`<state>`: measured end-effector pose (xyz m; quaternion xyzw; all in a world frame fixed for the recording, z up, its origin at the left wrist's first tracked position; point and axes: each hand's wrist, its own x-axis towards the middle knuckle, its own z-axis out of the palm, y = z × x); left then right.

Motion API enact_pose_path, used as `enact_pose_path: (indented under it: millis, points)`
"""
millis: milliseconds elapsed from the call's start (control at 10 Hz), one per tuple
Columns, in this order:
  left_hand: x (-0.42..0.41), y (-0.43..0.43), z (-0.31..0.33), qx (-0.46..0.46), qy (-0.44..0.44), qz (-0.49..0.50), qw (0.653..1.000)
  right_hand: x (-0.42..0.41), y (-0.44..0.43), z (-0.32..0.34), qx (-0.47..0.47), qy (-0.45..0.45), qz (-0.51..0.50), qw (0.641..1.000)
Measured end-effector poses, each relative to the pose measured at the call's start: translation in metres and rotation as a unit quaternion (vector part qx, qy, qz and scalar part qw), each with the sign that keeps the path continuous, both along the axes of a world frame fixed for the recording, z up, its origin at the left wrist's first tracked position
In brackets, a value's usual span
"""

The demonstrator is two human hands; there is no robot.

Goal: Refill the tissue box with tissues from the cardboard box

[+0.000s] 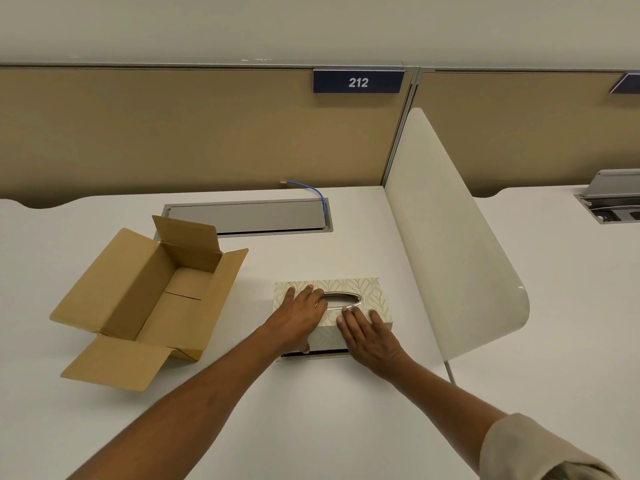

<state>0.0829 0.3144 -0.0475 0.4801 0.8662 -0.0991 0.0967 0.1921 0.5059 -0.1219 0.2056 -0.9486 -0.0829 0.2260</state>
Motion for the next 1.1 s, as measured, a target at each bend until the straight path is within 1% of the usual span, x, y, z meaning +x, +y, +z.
enact_pose_path:
  millis: [100,200,300,400,500,600,700,800,900,1000,1100]
  points:
    - [0.004,-0.002,-0.007,0.006,0.021,-0.005,1.000,0.007,-0.004,0.003,-0.018,-0.036,-0.006,0.999]
    - [0.011,-0.005,-0.013,0.006,0.021,0.003,1.000,0.013,-0.007,0.006,-0.047,-0.087,-0.023,0.995]
    - [0.028,-0.015,-0.028,0.013,0.037,0.001,0.999,0.030,-0.011,0.002,-0.043,-0.144,-0.019,0.989]
    - [0.042,-0.023,-0.041,0.029,0.043,0.001,0.999,0.048,-0.014,-0.002,-0.039,-0.187,-0.035,0.981]
    - [0.042,-0.023,-0.039,0.042,0.045,0.002,0.998,0.048,-0.020,0.005,-0.035,-0.233,-0.065,0.970]
    - [0.042,-0.025,-0.031,0.049,0.028,0.003,0.998,0.042,-0.022,0.015,-0.027,-0.246,-0.075,0.966]
    - [0.045,-0.031,-0.023,0.093,0.018,0.007,0.995,0.038,-0.019,0.025,-0.060,-0.218,-0.082,0.971]
    - [0.043,-0.036,-0.016,0.098,0.032,0.030,0.994,0.032,-0.019,0.041,-0.078,-0.201,-0.106,0.971]
    - [0.042,-0.043,-0.010,0.080,0.028,0.066,0.994,0.031,-0.019,0.051,-0.073,-0.211,-0.131,0.966]
    - [0.039,-0.057,-0.012,0.068,0.025,0.081,0.994,0.039,-0.014,0.052,-0.037,-0.232,-0.132,0.963]
    - [0.032,-0.072,-0.009,0.069,0.049,0.090,0.992,0.039,-0.013,0.058,-0.014,-0.236,-0.149,0.960]
